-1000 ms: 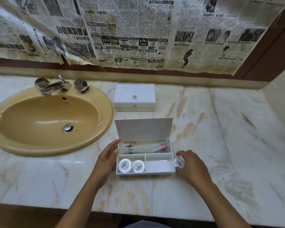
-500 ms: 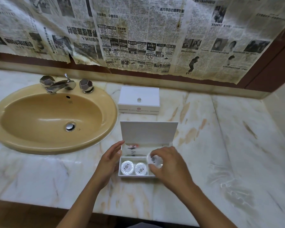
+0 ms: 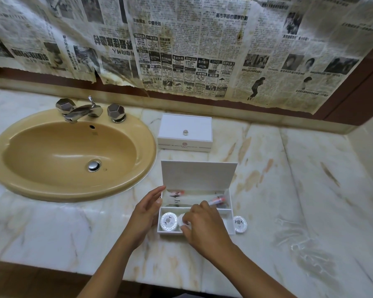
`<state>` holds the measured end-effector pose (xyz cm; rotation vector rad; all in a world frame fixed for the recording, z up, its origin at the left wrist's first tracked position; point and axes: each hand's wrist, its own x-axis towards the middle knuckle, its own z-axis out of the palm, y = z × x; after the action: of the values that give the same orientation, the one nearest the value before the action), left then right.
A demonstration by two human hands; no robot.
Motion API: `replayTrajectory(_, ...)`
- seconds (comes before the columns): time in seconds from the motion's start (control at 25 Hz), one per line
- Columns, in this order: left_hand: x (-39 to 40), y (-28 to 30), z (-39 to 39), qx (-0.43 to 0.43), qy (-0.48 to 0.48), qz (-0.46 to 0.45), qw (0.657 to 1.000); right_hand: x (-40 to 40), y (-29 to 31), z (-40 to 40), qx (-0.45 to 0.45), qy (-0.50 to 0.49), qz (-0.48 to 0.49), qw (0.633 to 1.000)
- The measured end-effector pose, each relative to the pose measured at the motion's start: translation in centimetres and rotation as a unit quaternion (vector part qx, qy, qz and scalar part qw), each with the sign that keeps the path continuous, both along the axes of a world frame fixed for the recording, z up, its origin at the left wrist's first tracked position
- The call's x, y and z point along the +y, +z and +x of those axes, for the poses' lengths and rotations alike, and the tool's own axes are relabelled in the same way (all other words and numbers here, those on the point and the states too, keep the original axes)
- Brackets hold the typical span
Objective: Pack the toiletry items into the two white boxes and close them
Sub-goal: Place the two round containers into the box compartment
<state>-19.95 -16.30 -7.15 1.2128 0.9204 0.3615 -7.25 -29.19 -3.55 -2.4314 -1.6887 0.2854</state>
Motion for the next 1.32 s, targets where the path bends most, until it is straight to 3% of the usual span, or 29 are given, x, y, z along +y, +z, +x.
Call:
replayTrajectory(0.44,0.4,-1.3,-0.1,0.001,-0.005,0.022,1.0,0.1,-0.4,-1.6,-0.107,0.014,0.043,0.993)
replayTrajectory(0.72,0.5,-1.7,-0.2,0.002,-0.011,0.033,0.999,-0.5,-0.8,-1.7,-0.121,0.005,0.053,0.991)
replayTrajectory(0.92,0.2,-1.2,-0.1,0.004,-0.008,0.035,0.999,-1.1,-0.9,-1.8,-0.073,-0.005,0.053,0.996)
replayTrajectory(1.04,0.1,-1.1,0.0,0.001,-0.008,0.028,1.0,-1.7,-0.9,-0.5,0.009,-0.023,0.15,0.988)
replayTrajectory(1.16,0.0,-0.9,0.0,0.004,0.0,0.016,1.0,-2.5,-0.5,2.4,0.052,-0.088,0.23,0.968)
replayTrajectory(1.32,0.2,-1.0,-0.1,0.008,-0.004,0.02,1.0,-5.2,-0.6,6.5,0.052,-0.193,0.218,0.955)
